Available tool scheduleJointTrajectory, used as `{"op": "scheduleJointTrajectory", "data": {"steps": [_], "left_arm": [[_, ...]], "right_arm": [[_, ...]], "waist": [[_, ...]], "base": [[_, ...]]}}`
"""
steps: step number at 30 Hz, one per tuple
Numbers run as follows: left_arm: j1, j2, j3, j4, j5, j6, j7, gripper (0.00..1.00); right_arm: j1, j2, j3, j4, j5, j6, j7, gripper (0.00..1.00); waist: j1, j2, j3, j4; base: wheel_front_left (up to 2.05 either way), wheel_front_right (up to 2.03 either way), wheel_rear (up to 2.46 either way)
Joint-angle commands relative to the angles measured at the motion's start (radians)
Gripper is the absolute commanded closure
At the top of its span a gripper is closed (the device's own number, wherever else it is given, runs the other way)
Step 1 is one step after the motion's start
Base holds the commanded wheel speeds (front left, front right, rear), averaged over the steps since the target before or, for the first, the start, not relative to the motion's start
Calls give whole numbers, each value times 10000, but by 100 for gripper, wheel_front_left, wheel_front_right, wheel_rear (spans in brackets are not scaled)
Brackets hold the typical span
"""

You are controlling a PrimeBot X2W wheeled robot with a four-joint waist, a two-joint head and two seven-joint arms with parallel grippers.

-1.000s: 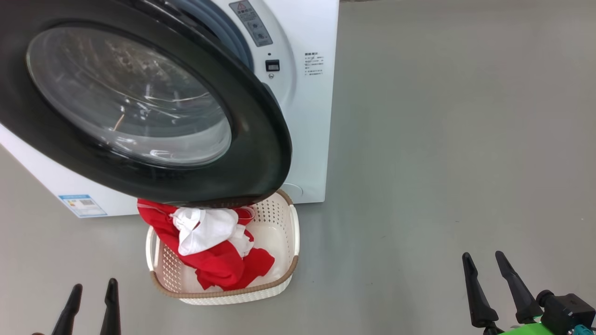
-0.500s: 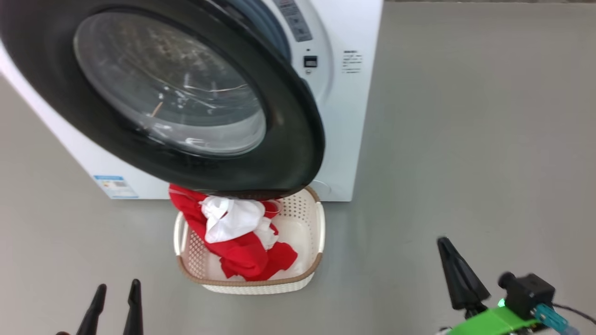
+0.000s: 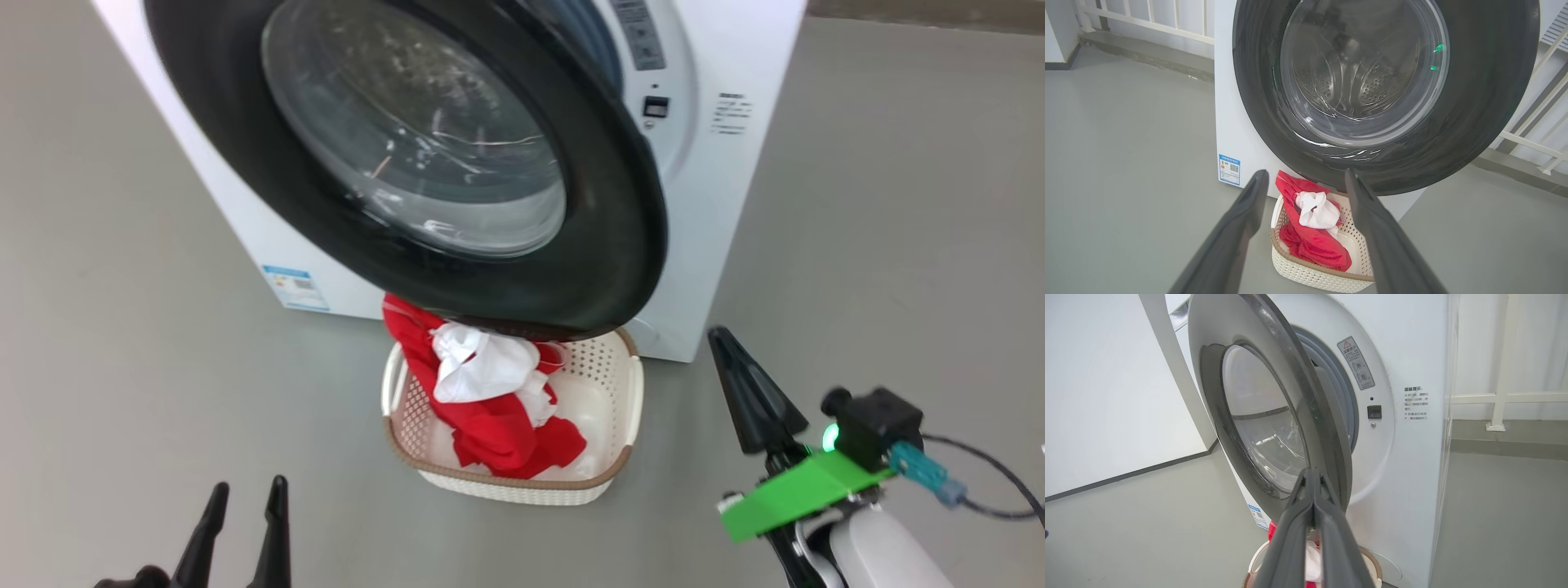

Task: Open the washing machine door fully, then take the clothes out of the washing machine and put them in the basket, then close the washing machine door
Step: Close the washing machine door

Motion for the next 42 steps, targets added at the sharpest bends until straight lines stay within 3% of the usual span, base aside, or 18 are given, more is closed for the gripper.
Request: {"op": "scheduleJointTrajectory", "data": {"steps": [1, 15, 42], "left_arm": [[-437, 30, 235, -227, 53, -52, -51, 0], [-1416, -102, -443, -40, -437, -52, -51, 0], [-2989, 86, -1470, -110, -1131, -52, -51, 0]], "right_arm": [[-633, 24, 351, -120, 134, 63, -67, 100], [-3175, 24, 232, 1144, -10, 63, -67, 100], [-6666, 24, -1064, 2050, -567, 63, -67, 100]], "waist": [[0, 0, 207, 387], [0, 0, 1652, 1055], [0, 0, 3949, 1411]], "base": [[0, 0, 0], [0, 0, 0], [0, 0, 0]]}}
